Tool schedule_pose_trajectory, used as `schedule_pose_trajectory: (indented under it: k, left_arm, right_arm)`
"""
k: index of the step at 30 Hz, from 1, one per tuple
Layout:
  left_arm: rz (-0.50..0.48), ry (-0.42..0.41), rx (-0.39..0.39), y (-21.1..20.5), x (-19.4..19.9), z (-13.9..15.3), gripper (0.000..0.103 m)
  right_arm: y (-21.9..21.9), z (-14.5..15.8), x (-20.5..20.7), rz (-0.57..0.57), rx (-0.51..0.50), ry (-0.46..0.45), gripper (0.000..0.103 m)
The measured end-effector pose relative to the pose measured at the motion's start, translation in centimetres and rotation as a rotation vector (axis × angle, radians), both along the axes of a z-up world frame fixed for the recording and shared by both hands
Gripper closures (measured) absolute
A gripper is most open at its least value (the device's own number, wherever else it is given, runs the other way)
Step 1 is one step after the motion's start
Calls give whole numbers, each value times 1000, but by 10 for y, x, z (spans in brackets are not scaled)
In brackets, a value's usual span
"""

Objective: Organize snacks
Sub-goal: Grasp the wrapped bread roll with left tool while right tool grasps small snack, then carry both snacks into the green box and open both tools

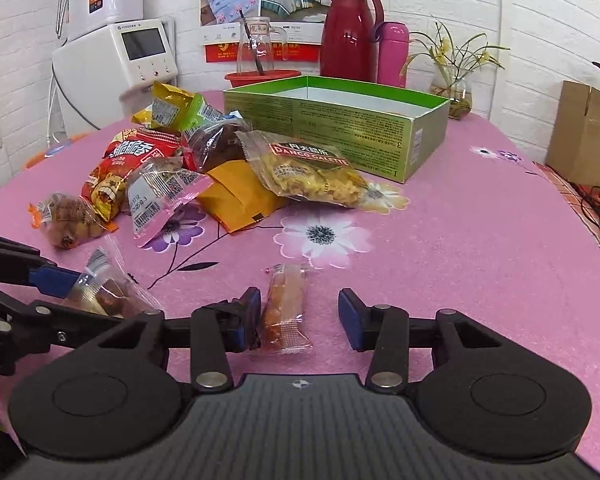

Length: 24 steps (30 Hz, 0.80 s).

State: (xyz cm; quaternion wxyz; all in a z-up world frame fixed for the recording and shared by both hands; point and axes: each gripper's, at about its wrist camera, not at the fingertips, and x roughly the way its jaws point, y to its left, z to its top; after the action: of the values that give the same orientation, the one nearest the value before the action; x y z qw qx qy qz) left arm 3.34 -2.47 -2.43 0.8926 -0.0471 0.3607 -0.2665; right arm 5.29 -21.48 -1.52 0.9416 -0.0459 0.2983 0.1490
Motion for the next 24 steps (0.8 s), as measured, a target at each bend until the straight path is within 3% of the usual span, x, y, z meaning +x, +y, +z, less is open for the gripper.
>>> schedule_pose_trajectory:
  k: [3,5,7,15,24]
  left_arm:
    - [-5,-11,9,-2,1,-1,83]
    - [-5,-24,13,-3,1,-1,84]
    - [3,-26,4,-3,3,-2,87]
    - [23,-38,-64,7,10,15,90]
    - [14,-212,-107,8,50,85,90]
  right_arm:
    - [2,-1,0,7,-5,-9,33]
    - [1,0,-1,6,-2,-13,58]
    - [1,0,-1,6,-7,-16,67]
    - [1,20,-1,15,11,-75,70]
    - [-1,68,29,10,31,-213,70]
